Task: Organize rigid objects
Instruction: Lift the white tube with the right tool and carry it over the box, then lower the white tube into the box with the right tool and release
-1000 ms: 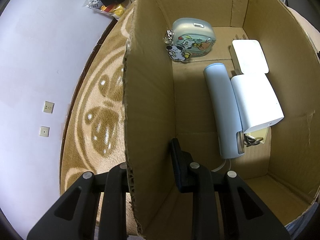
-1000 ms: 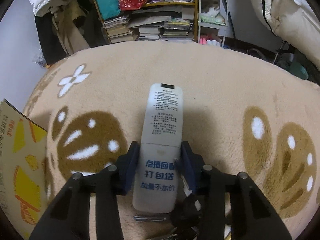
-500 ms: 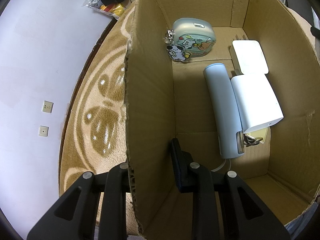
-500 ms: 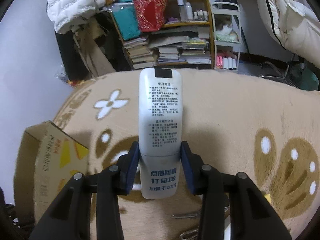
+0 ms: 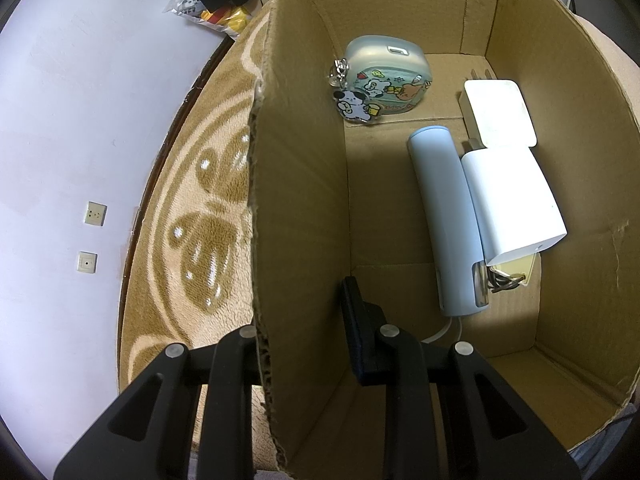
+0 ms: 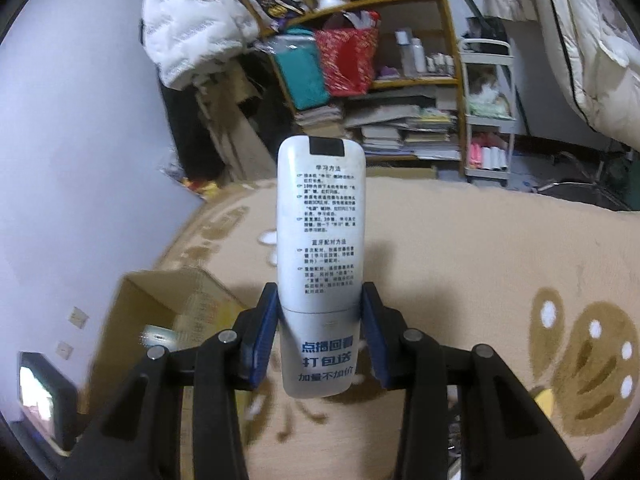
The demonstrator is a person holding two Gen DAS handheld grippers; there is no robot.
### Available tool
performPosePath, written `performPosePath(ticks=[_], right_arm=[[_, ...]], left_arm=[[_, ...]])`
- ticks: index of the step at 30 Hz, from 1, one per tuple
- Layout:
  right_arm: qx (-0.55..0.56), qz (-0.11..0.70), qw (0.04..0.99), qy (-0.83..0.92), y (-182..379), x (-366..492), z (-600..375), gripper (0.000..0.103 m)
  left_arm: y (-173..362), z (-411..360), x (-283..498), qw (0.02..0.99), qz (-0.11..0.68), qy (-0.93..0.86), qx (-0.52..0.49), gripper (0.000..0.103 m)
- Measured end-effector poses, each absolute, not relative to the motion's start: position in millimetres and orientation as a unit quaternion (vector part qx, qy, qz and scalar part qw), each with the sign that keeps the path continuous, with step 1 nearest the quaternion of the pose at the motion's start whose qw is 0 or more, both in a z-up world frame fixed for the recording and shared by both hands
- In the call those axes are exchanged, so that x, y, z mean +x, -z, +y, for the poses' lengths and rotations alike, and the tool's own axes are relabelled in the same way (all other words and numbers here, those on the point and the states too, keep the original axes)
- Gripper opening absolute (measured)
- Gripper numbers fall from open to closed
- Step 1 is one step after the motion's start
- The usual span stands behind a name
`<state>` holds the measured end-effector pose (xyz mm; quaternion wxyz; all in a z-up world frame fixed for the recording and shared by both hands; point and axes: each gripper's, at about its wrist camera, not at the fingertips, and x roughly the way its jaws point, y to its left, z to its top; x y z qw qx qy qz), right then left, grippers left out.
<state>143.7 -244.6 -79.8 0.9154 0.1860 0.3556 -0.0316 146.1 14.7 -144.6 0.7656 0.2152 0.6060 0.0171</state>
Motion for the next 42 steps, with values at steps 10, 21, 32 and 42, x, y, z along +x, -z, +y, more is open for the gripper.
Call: performPosePath(ticks=[10,21,32,42], right_arm=[[0.172,0.323,0.929,-0.058,40,129,-187,0.043],[0.17,0.338,0.918,-0.114,39,121,-153,0.043],[0.163,0.381,0.899,-0.144,60,124,-128,0.043],[0.139,0.421,0.885,-0.141,84,129,-122,0.043]], left_arm=[[145,15,146,0.766,0.606,-0.017,0.215,0.024],[144,14,146,0.765,0.606,-0.017,0.216,0.024],[144,14,146,0.765,0.606,-0.017,0.217,0.024],[145,15,145,0.765,0.608,-0.017,0.212,0.024]])
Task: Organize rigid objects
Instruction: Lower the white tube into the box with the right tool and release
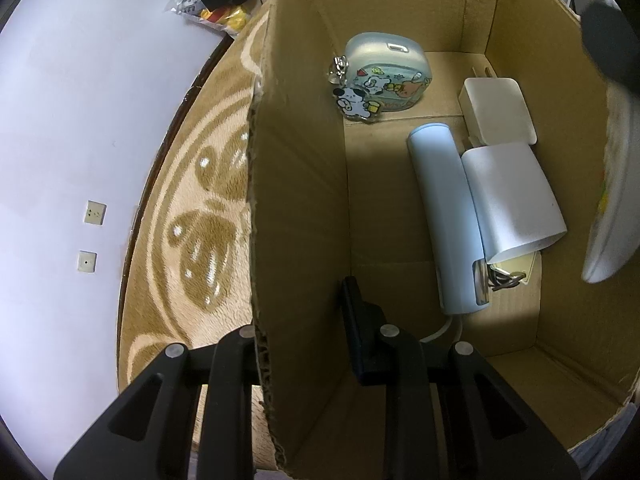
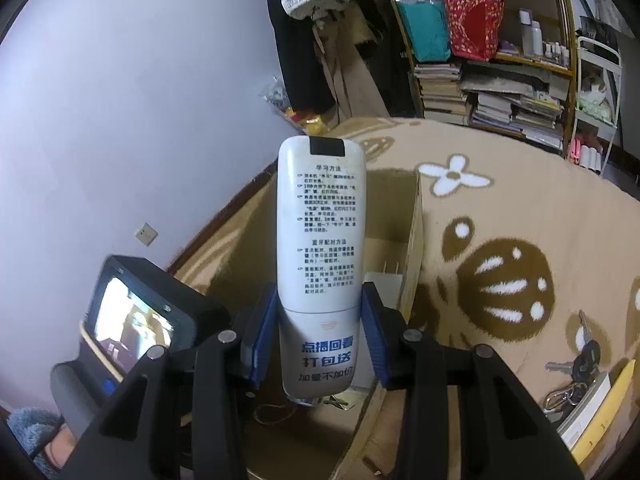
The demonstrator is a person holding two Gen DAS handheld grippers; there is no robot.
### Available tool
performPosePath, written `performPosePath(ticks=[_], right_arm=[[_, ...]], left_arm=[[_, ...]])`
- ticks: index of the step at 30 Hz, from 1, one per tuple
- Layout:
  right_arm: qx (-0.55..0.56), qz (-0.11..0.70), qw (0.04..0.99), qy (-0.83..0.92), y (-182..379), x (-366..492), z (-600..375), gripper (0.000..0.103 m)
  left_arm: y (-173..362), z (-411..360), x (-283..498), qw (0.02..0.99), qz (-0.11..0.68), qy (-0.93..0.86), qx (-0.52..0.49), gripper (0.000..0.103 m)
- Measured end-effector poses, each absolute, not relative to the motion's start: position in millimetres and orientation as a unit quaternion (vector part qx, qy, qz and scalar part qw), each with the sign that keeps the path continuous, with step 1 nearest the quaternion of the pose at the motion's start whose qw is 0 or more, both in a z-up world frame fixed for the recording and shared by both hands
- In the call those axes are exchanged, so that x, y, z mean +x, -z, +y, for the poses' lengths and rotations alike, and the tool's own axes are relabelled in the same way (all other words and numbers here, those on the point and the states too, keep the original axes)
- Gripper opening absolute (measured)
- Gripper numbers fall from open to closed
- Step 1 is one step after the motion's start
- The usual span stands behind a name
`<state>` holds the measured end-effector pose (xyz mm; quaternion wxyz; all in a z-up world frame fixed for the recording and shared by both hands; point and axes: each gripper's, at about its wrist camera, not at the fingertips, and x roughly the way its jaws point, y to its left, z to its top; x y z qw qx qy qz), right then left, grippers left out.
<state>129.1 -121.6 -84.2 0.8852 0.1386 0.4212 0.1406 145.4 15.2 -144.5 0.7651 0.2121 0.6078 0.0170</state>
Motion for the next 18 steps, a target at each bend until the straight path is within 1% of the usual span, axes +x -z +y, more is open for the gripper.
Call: performPosePath(ticks=[7,18], right_arm=[[0.125,0.435,0.882,-0.128,96,132,-121,0.043],[0.119,0.431,0.885,-0.131,97,129,-119,0.044]], left_arm=[[145,20,146,0.766,0.608,-0.015,0.209,0.024],[144,22,144,0.767,0.606,-0.014,0.21,0.023]])
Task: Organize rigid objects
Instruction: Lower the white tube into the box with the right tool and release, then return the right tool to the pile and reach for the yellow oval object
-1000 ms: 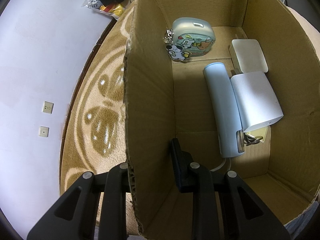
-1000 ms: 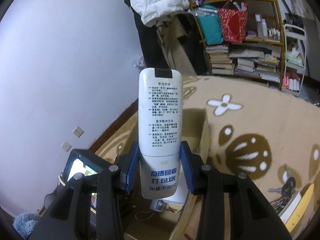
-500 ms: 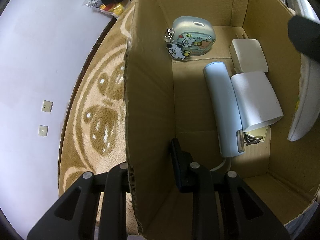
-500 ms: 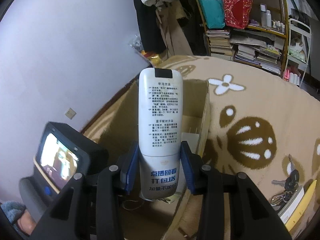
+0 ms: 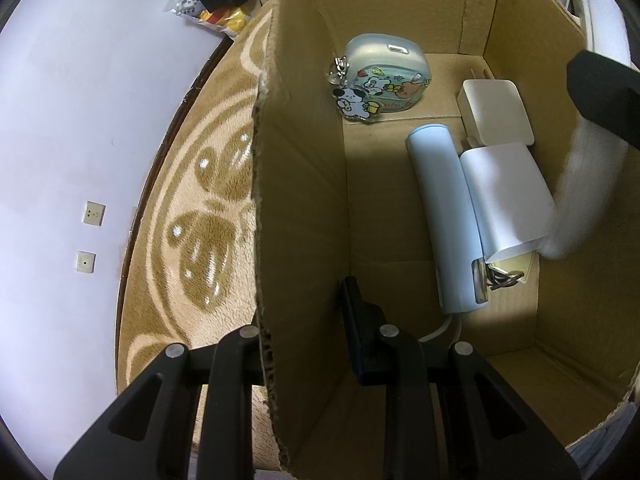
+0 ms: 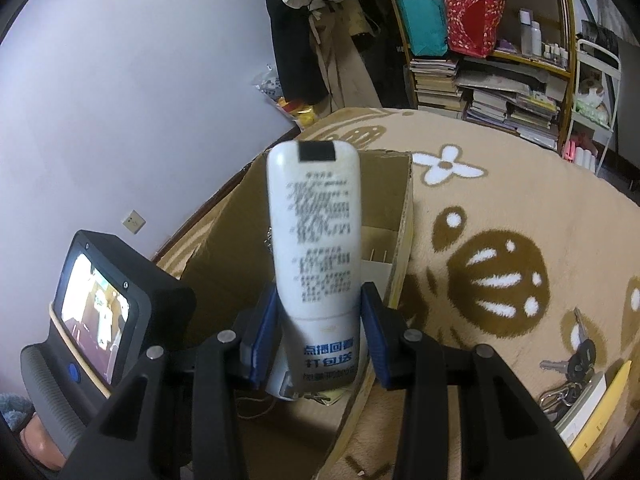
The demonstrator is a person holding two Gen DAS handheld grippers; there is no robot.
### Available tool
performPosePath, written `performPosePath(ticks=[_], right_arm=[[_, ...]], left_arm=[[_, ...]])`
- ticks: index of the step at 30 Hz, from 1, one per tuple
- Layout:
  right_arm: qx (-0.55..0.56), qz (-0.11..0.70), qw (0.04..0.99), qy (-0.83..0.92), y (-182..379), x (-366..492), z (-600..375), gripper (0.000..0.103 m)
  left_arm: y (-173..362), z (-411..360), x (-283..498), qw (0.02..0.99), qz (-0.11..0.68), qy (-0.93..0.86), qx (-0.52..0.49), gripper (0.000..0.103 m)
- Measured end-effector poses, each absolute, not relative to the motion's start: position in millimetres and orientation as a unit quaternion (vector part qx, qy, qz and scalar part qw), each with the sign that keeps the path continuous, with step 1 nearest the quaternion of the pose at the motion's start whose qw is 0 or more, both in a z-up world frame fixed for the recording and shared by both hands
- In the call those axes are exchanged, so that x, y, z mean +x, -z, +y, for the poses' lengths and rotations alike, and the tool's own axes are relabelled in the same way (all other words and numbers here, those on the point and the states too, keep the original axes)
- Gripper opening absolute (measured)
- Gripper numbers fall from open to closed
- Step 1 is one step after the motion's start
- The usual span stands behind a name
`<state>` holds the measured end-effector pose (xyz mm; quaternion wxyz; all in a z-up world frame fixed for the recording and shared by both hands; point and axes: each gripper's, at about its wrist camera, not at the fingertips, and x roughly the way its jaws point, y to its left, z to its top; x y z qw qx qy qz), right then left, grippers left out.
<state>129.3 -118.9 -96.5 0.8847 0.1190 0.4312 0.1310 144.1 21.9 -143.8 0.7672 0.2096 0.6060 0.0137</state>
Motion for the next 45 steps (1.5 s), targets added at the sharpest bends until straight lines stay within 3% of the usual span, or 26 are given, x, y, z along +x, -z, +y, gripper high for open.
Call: performPosePath(ticks=[18,21,33,45], right_arm=[[0.134,0.394,0.901,-0.125,74,110,-141,0.045],[0.13,0.389,0.904,-0.117,70,105,-144,0.06],[0.157,0.382,0.911,0.002,71,74,-209,0.103],[0.196,0.426,0.875,0.118,106,57,-283,0.103]], left_arm=[[142,20,141,0.769,0.603,-0.017,0.211,0.023],[142,22,140,0.769,0.603,-0.017,0.209,0.023],[143,24,141,0.768,0.606,-0.017,0.208,0.023],[147,24,143,0.766,0.608,-0.016,0.21,0.023]])
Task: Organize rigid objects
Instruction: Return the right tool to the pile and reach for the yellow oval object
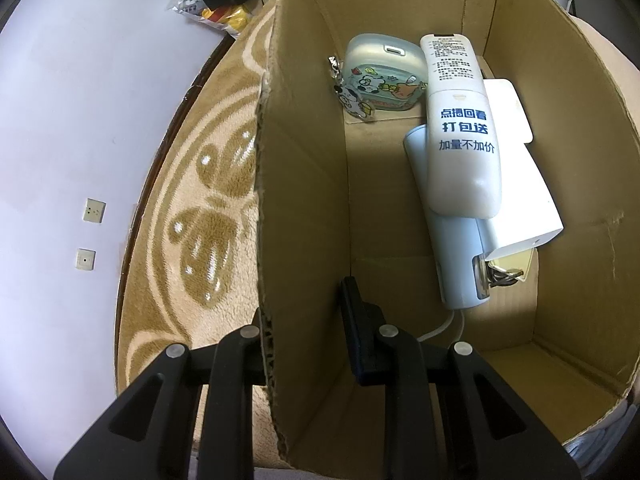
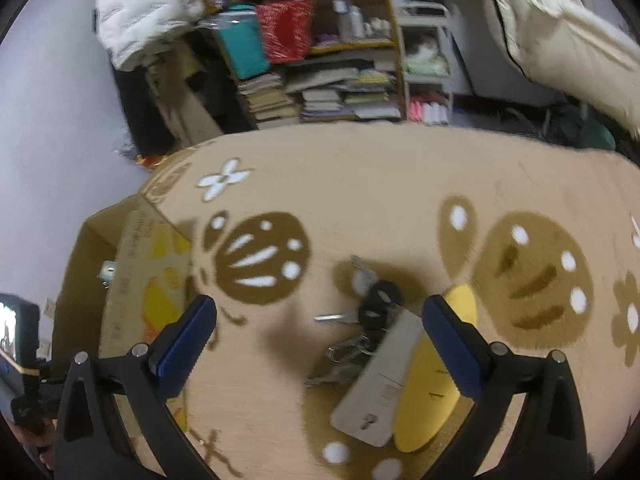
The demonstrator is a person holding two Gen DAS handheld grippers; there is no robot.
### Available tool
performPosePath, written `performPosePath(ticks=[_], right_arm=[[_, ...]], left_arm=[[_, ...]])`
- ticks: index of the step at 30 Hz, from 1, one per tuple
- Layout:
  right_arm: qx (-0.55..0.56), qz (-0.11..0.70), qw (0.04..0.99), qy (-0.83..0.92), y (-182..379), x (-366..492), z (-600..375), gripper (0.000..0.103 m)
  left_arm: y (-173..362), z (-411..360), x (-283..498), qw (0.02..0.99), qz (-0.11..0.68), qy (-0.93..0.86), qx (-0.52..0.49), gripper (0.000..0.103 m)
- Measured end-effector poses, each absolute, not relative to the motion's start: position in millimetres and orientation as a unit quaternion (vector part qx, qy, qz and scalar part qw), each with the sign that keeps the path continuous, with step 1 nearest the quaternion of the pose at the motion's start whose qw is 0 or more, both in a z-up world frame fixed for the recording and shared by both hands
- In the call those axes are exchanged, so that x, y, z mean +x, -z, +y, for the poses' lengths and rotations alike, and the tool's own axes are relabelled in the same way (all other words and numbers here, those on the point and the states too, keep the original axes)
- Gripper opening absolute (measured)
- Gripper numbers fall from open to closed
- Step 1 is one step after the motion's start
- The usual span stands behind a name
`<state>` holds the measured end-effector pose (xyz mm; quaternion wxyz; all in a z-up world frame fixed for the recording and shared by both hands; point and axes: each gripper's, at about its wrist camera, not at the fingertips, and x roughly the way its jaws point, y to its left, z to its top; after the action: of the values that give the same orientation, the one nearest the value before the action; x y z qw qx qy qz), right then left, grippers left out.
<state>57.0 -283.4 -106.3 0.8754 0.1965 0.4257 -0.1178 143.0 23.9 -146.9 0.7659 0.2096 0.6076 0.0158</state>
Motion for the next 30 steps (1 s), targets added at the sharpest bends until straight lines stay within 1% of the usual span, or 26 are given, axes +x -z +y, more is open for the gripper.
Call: performPosePath(ticks=[9,21,23,24,27,28,30], right_arm=[[0.262,0.449,0.839,0.162,135,43,-321,0.103],[0.287,0.484,0.805,0.188,162,34,-337,0.103],[0.299,0.485,0.799,0.194,168,32,-340,0.099],[0.306,0.483,0.796,0.197,171,30,-342,0.095],[0.326,0.493,0.782,0.197,183,29,-346,0.092],[0.327,0.493,0.781,0.201,184,27,-347,0.088],[0.334,0.492,0.777,0.206,186,25,-349,0.086]], left_arm=[[151,20,143,0.764,0.606,-0.018,0.221,0.023],[150,20,143,0.764,0.607,-0.017,0.219,0.023],[150,20,143,0.764,0.607,-0.017,0.22,0.023],[150,20,143,0.764,0.607,-0.017,0.221,0.023],[150,19,143,0.763,0.607,-0.017,0.221,0.023],[150,19,143,0.763,0.607,-0.017,0.221,0.023],[150,19,143,0.763,0.607,-0.017,0.221,0.023]])
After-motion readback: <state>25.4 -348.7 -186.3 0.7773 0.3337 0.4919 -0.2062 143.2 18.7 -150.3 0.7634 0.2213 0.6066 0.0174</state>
